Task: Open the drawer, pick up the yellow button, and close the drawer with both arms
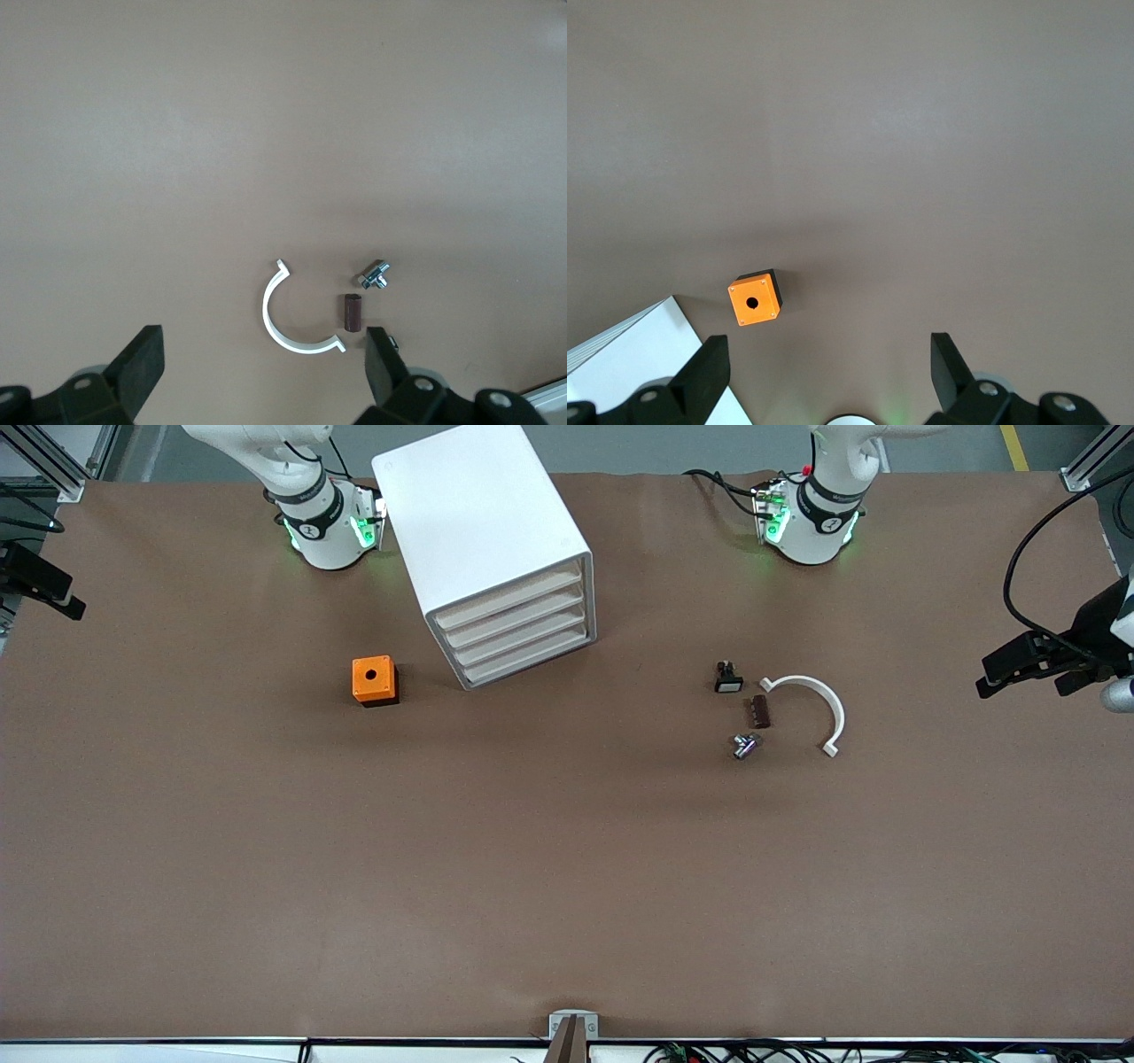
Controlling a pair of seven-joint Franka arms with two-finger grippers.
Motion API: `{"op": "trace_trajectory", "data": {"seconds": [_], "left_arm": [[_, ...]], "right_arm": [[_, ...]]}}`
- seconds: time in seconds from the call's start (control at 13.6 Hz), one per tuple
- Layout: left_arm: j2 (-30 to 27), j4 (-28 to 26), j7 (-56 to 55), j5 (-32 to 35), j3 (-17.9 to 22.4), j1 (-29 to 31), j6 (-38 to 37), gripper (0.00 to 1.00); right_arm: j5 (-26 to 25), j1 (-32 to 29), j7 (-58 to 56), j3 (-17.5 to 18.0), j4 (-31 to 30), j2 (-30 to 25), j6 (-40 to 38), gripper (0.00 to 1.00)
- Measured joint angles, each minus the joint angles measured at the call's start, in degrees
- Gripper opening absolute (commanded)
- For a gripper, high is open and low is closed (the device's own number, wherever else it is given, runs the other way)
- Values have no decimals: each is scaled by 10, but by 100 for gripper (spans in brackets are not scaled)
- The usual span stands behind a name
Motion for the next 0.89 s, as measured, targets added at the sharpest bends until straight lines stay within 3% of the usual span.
{"op": "trace_trajectory", "data": {"seconds": [0.89], "left_arm": [[16,-1,-42,0,0,3,-4,100]], "right_arm": [[-1,2,0,0,-2,0,0,100]]}}
